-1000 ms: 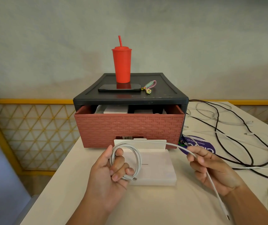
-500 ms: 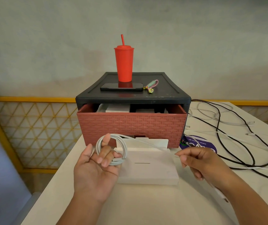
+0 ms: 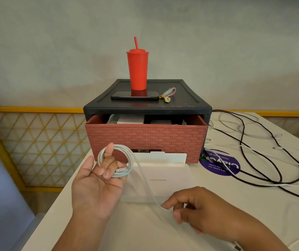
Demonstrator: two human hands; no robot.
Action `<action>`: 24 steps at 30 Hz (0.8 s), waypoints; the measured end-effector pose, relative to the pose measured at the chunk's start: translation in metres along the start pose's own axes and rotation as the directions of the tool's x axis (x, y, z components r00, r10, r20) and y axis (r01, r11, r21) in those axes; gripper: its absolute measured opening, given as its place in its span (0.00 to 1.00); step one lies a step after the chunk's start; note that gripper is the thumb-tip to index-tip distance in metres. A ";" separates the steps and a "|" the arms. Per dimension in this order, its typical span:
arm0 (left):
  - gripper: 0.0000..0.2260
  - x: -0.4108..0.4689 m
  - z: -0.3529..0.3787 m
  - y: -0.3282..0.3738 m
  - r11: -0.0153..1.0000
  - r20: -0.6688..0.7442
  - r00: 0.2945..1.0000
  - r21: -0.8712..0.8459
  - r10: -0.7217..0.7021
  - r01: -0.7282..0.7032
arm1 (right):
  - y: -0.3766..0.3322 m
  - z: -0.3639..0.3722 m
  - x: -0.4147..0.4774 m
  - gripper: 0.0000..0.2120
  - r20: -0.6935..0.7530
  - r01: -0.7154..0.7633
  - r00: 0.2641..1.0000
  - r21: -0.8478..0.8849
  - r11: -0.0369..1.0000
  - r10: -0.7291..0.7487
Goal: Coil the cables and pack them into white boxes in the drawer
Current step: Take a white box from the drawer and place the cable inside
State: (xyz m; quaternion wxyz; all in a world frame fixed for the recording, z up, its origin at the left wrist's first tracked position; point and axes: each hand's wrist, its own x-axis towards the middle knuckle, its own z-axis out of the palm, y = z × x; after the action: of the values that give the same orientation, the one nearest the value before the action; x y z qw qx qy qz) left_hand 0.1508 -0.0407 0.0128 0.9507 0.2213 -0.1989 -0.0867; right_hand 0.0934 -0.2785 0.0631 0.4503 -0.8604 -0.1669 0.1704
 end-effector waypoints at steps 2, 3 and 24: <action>0.22 -0.001 0.000 0.002 1.000 -0.004 1.000 -0.002 -0.005 0.005 | 0.000 -0.002 0.000 0.16 -0.028 -0.010 1.000 -0.002 1.000 0.010; 0.22 -0.003 0.000 0.002 1.000 -0.014 1.000 -0.008 -0.012 0.012 | 0.001 -0.003 -0.001 0.17 -0.043 -0.017 0.999 0.005 1.000 0.017; 0.17 -0.007 0.058 -0.044 0.721 -0.046 0.971 0.678 0.233 -0.141 | -0.012 -0.007 -0.010 0.17 0.295 0.001 0.954 0.197 0.980 -0.060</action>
State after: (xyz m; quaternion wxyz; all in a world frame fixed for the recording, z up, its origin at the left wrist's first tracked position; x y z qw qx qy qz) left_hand 0.1171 -0.1001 0.0378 0.8219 0.5319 -0.1768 0.1014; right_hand 0.0860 -0.2813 0.0787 0.5042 -0.7739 -0.2291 0.3071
